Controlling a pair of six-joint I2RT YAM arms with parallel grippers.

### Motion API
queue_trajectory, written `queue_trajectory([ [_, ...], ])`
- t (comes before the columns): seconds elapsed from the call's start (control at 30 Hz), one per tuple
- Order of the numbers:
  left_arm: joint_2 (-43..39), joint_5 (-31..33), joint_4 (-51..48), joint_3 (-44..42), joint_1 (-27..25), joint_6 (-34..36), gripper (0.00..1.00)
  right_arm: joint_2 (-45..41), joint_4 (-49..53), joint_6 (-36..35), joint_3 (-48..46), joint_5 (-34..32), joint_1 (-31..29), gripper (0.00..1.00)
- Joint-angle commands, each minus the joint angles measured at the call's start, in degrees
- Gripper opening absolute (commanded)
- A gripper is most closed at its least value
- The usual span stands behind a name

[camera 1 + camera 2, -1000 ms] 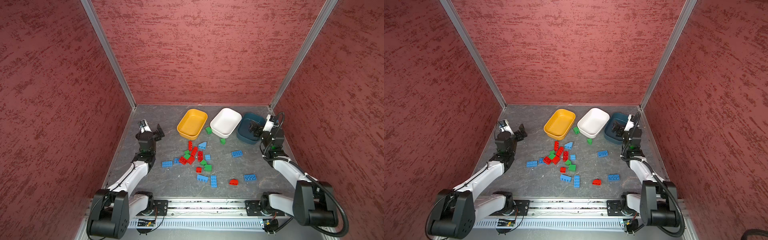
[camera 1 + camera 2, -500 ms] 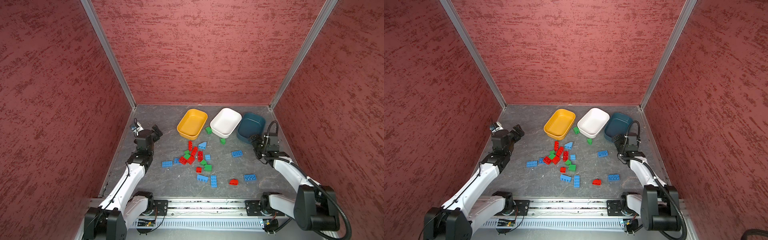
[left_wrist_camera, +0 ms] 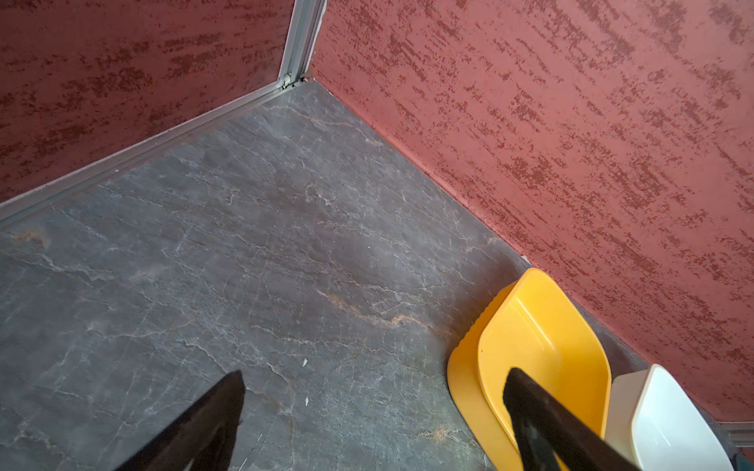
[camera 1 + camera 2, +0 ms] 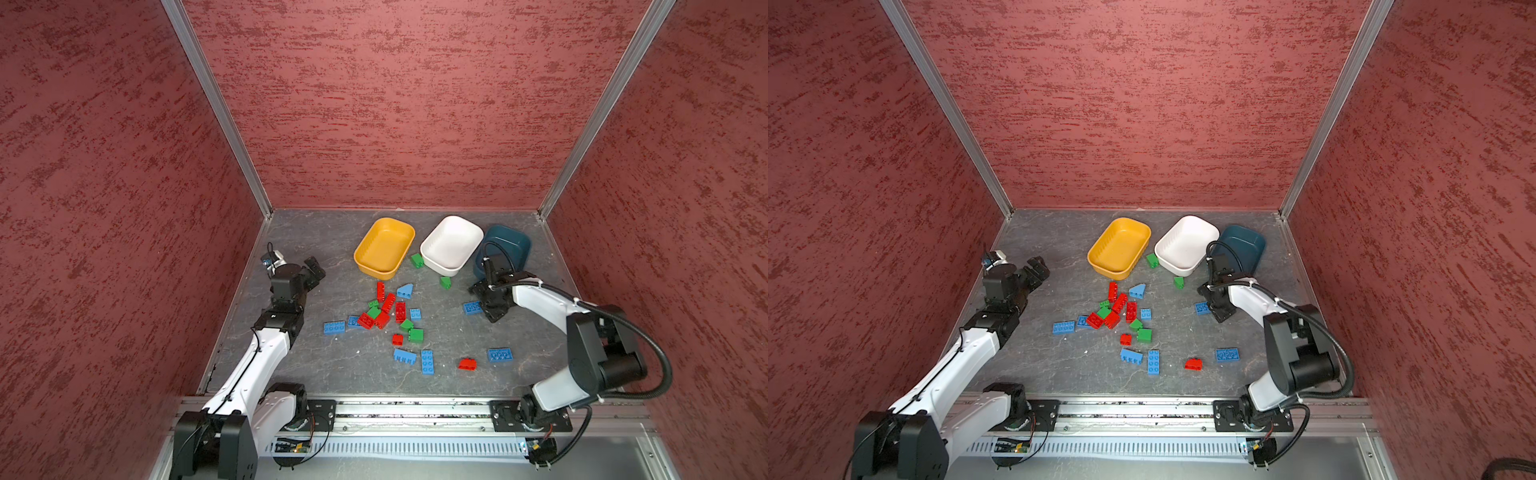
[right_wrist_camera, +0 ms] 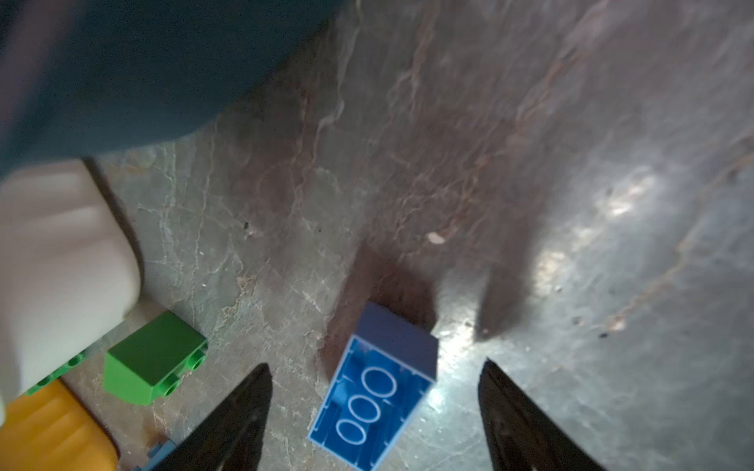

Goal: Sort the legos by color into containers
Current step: 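Grasp the blue brick with the right gripper while the left reaches forward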

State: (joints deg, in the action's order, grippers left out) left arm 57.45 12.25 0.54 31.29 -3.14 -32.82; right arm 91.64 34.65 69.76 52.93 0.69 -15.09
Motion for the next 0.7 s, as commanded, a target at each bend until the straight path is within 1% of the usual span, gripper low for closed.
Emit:
queue_trajectory([
  [0.0, 0.56, -1.44, 1.89, -1.38, 0.37, -1.06, 1.00, 3.83, 8.65, 2.32, 5.34, -4.62, -2.21, 0.70],
  [0.07, 0.68, -1.20, 2.46, -1.82, 0.37, -1.20, 0.99, 5.24, 9.51, 2.82, 6.86, -5.46, -2.82, 0.67],
  [0.13, 0.75, -1.02, 2.60, -1.98, 0.41, -1.20, 0.99, 5.94, 8.29, 3.17, 7.01, -5.08, -3.09, 0.62],
  [0.27, 1.07, -1.14, 2.28, -1.94, 0.45, -1.15, 0.99, 6.85, 7.27, 4.75, 6.43, -3.73, -3.37, 0.56],
  [0.37, 1.42, -1.73, 1.82, -1.68, 0.37, -1.21, 0.99, 6.16, 6.96, 5.14, 5.44, -3.96, -3.62, 0.49],
  [0.47, 2.04, -1.45, 0.86, -1.25, -0.19, -1.24, 0.99, 4.71, 7.48, 5.30, 4.24, -5.34, -3.63, 0.47],
  [0.57, 2.96, 0.57, -1.55, 0.15, -2.57, -1.07, 0.99, 2.17, 7.91, 5.14, 2.82, -6.93, -3.64, 0.45],
  [0.67, 4.13, 3.68, -3.98, 1.93, -6.64, 0.44, 0.99, -1.50, 5.65, 4.64, 0.20, -7.89, -3.63, 0.37],
])
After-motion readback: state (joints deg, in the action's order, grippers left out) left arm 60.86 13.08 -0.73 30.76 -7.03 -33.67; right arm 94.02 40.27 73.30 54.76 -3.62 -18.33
